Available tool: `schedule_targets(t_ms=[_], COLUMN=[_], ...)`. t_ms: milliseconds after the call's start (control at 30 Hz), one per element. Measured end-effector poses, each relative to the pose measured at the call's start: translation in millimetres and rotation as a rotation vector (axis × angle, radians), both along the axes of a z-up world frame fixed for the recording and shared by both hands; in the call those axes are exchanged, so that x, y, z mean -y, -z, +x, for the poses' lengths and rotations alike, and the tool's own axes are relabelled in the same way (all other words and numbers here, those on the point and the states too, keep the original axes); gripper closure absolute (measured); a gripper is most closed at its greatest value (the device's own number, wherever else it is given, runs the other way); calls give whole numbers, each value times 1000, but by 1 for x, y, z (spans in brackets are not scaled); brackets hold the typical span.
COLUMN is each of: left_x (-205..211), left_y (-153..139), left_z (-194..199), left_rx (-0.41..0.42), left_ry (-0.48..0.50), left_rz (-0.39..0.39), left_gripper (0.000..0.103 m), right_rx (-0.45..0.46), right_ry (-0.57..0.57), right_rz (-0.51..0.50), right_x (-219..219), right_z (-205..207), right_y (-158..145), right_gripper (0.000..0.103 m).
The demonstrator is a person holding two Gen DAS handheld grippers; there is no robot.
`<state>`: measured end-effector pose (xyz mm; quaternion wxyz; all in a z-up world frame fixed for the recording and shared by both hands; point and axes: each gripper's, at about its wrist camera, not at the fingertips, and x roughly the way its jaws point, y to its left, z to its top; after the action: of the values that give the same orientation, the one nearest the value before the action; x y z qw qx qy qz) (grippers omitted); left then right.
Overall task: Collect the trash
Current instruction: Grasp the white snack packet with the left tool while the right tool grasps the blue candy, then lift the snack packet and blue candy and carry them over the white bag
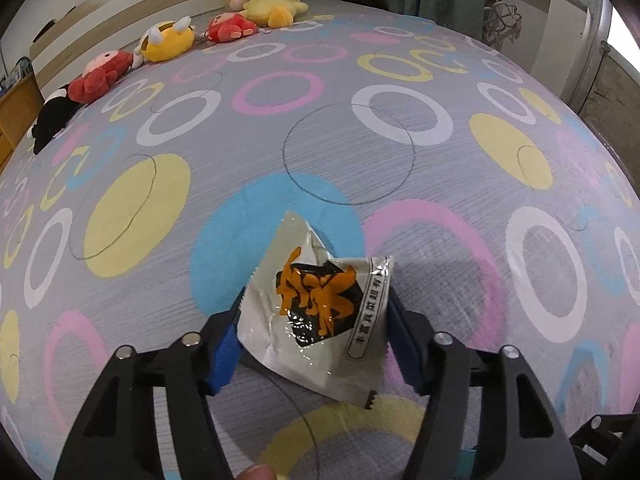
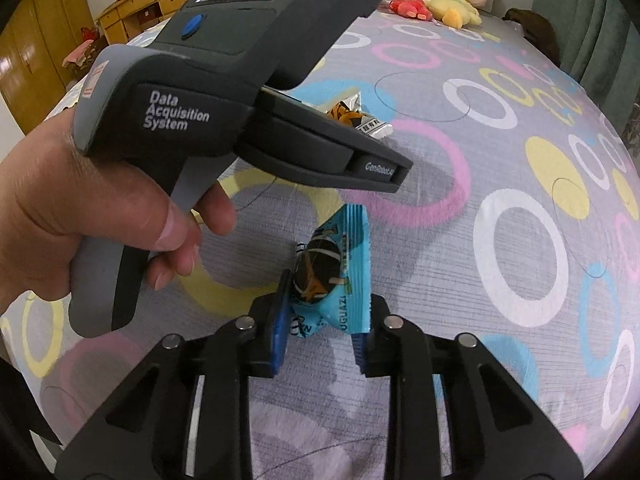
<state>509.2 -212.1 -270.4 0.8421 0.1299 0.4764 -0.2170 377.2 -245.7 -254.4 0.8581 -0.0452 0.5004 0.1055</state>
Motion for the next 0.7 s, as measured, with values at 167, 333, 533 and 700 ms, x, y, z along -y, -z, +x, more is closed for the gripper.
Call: schedule_targets(t_ms=[167, 333, 533, 700], left_x=[-1, -4, -5, -7], left_y=[-1, -4, -5, -6], left_z=[0, 1, 2, 0], left_rx=[-4, -27, -43, -52], left_ry=[1, -5, 2, -8], left_rz=[-10, -51, -61, -71], left_gripper=[56, 75, 88, 90], right_rx=[0, 11, 18, 24], right_ry=[3, 1, 4, 3], right_rz=[12, 13, 13, 15], right_x=[1, 3, 4, 3], right_z=[0, 0, -2, -4], right_y=[0, -4, -9, -14], right_gripper=[78, 78, 78, 78])
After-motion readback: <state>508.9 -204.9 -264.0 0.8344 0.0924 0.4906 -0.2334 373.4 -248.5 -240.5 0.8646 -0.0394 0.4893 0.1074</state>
